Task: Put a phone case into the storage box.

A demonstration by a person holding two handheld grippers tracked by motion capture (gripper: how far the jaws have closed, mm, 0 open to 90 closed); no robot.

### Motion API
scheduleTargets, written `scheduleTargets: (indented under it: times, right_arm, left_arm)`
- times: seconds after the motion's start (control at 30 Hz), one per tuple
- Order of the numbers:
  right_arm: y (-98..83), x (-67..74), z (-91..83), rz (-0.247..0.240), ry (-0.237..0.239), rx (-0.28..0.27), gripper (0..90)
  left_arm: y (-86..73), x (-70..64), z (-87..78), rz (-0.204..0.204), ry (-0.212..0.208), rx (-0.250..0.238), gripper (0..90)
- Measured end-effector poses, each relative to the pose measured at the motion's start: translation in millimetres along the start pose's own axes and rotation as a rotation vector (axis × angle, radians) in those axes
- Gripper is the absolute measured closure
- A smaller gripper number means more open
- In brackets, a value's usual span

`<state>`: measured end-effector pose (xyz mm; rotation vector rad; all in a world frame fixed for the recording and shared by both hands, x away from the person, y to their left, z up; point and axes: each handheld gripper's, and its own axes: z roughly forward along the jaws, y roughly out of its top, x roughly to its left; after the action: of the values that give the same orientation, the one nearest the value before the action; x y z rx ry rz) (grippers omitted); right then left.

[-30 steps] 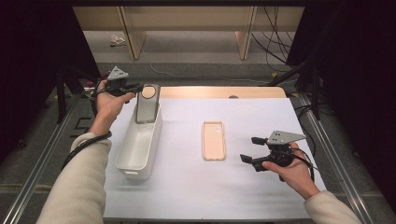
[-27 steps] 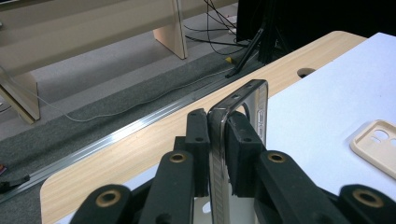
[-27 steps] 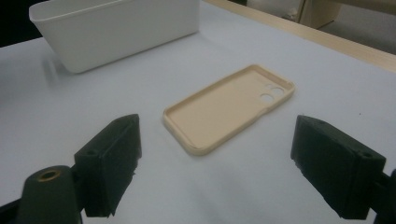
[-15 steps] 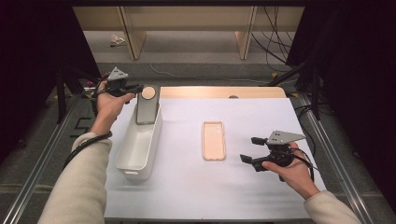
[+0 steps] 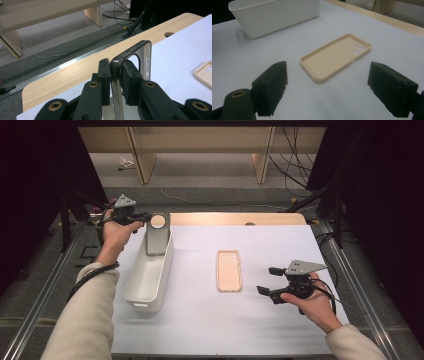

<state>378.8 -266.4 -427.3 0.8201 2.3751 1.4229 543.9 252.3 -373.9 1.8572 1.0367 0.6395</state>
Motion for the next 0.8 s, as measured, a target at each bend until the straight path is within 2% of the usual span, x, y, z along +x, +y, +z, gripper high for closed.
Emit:
scheduleTargets:
  times: [0.43,0.8]
  right_arm:
    - [-0.2,0.0,0.4,0.0,0.004,0.001,17.1]
    - [-0.4,0.1,0.8,0.001,0.006,0.001,17.1]
  left_arm:
    - [-3.1,2.2,2.8,0.004,0.022,0.038,75.1]
    - [-4.0,3.9,4.5,-0.002,0.045,0.05,71.0]
